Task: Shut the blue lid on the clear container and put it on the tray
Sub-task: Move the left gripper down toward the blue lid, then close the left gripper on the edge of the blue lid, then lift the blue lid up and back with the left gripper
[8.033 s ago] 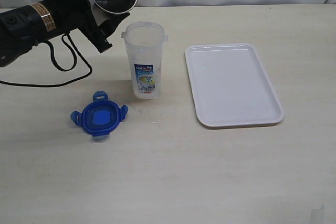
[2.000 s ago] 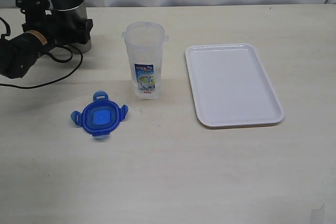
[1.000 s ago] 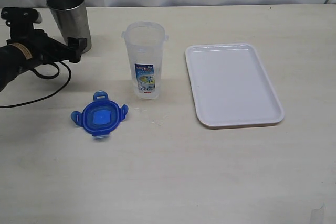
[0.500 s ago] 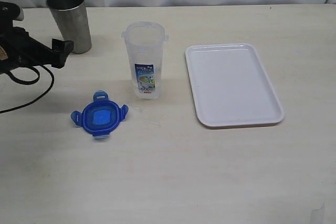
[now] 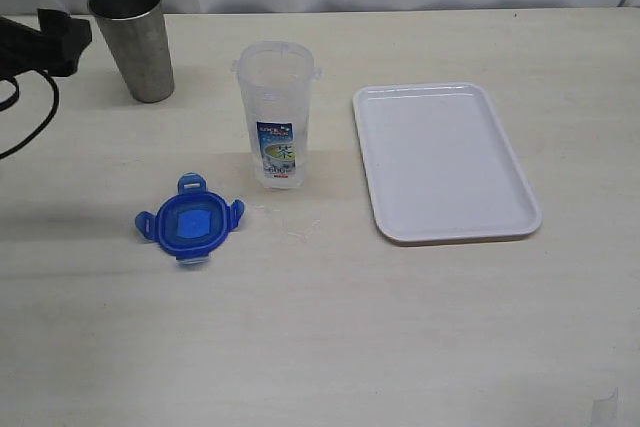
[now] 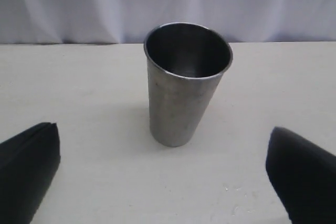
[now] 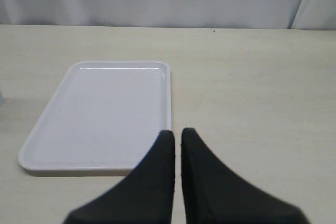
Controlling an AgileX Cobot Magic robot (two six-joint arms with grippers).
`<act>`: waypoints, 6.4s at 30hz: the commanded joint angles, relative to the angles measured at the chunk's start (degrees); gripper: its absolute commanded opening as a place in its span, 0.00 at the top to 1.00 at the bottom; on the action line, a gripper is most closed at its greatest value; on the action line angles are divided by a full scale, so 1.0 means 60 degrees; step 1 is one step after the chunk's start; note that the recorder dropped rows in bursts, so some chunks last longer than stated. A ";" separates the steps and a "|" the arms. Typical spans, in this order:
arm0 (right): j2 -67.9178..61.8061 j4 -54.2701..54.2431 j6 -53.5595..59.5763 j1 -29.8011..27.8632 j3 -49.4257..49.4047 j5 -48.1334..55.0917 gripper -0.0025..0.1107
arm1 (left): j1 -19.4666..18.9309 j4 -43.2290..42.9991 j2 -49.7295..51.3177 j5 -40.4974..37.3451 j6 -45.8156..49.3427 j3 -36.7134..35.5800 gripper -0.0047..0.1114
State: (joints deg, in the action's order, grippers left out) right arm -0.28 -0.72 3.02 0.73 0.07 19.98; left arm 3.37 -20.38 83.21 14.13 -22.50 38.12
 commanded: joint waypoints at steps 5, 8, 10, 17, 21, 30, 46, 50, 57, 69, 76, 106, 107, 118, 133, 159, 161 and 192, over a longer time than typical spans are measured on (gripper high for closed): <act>0.0047 -0.0025 0.0069 0.0016 -0.0011 -0.0021 0.94 | 0.0296 -0.0274 -0.1234 -0.2280 -0.0239 0.0265 0.10; 0.0047 -0.0025 0.0069 0.0016 -0.0011 -0.0021 0.94 | 0.0451 -0.0274 -0.1467 -0.3241 -0.0221 0.0276 0.10; 0.0047 -0.0025 0.0069 0.0016 -0.0011 -0.0021 0.94 | 0.0451 -0.0202 -0.1486 -0.4176 -0.0375 0.0401 0.10; 0.0047 -0.0025 0.0069 0.0016 -0.0011 -0.0021 0.94 | 0.0451 0.1189 -0.1465 -0.7512 0.0074 0.1354 0.10; 0.0047 -0.0025 0.0069 0.0016 -0.0011 -0.0021 0.94 | 0.0451 0.1351 -0.1465 -0.8699 0.0635 0.1665 0.10; 0.0047 -0.0025 0.0069 0.0016 -0.0011 -0.0021 0.94 | 0.0451 0.2837 -0.1465 -0.9005 0.1932 0.1458 0.39; 0.0047 -0.0025 0.0069 0.0016 -0.0011 -0.0021 0.94 | 0.0451 0.5223 0.0612 -0.8062 0.3541 0.0665 0.45; 0.0047 -0.0025 0.0069 0.0016 -0.0011 -0.0021 0.94 | 0.0451 0.5557 0.1070 -0.7505 0.3541 0.0665 0.45; 0.0047 -0.0025 0.0069 0.0016 -0.0011 -0.0021 0.94 | 0.1521 0.5571 0.1659 -0.6572 0.3806 0.0665 0.45; 0.0047 -0.0025 0.0069 0.0016 -0.0011 -0.0021 0.94 | 0.2560 0.6447 0.2206 -0.6279 0.3351 0.0665 0.45; 0.0047 -0.0025 0.0069 0.0016 -0.0011 -0.0021 0.94 | 0.2560 0.6623 0.2391 -0.6417 0.3240 0.0665 0.45; 0.0047 -0.0025 0.0069 0.0016 -0.0011 -0.0021 0.94 | 0.2560 0.6768 0.3196 -0.5446 0.4048 0.0680 0.63; 0.0047 -0.0025 0.0069 0.0016 -0.0011 -0.0021 0.94 | 0.2560 0.6768 0.3196 -0.5485 0.4193 0.0732 0.63; 0.0047 -0.0025 0.0069 0.0016 -0.0011 -0.0021 0.94 | 0.2560 0.6796 0.3196 -0.5506 0.4477 0.0895 0.78; 0.0047 -0.0025 0.0069 0.0016 -0.0011 -0.0021 0.94 | 0.2560 0.6775 0.3196 -0.5623 0.4497 0.0895 0.87; 0.0047 -0.0025 0.0069 0.0016 -0.0011 -0.0021 0.94 | 0.2560 0.4657 0.1943 -0.7977 0.5732 0.2806 0.96; 0.0047 -0.0025 0.0069 0.0016 -0.0011 -0.0021 0.94 | 0.2560 0.4093 0.1742 -0.8198 0.5732 0.3011 0.96; 0.0047 -0.0025 0.0069 0.0016 -0.0011 -0.0021 0.94 | 0.3316 0.1134 0.1018 -0.5243 0.5035 0.3984 0.96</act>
State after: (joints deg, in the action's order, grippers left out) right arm -0.28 -0.72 3.02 0.73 0.07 19.98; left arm 22.69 -11.59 89.35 -21.33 6.40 61.61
